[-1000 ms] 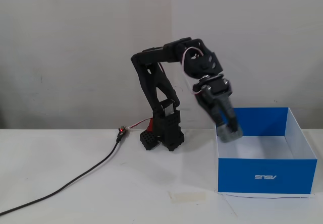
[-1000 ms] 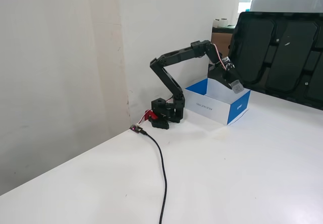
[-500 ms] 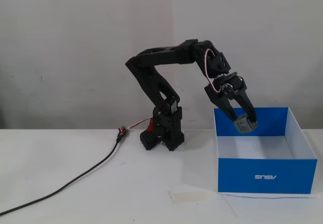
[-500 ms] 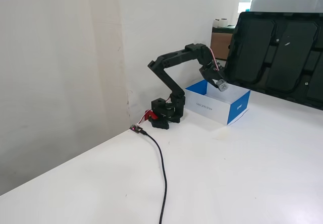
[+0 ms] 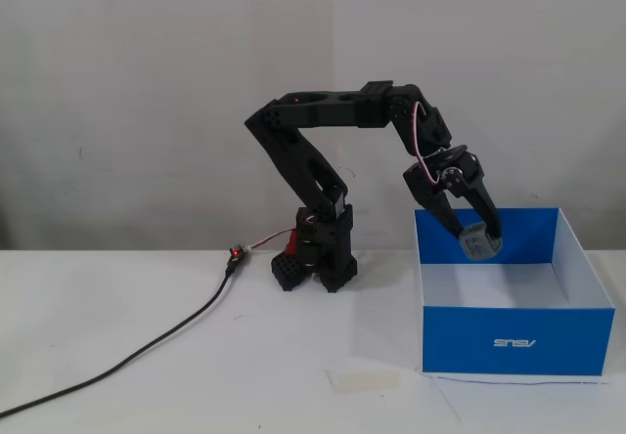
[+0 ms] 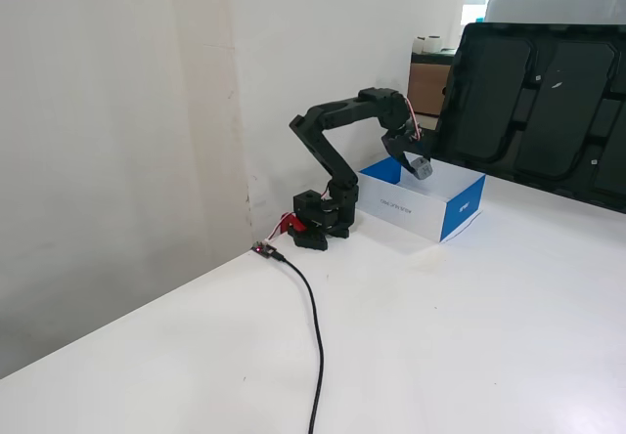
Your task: Pick the gray block and keep it in the box.
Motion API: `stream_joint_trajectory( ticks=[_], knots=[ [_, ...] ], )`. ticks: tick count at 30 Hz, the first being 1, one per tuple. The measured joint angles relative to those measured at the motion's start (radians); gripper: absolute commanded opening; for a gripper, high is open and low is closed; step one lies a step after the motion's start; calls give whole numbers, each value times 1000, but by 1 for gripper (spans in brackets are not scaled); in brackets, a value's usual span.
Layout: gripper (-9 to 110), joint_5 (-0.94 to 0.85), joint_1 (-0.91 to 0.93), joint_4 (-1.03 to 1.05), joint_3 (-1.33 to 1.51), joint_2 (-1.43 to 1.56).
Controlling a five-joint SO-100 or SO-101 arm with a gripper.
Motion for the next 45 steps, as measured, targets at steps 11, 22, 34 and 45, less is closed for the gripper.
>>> stream_joint_trajectory(
  ticks=[11,22,34,45],
  knots=[
    [21,-44,9,20,-74,-38],
    [2,-106,156,100,-89,-29],
    [0,-370,571,179,-89,140],
    [0,-505,1002,97,9,264]
  ],
)
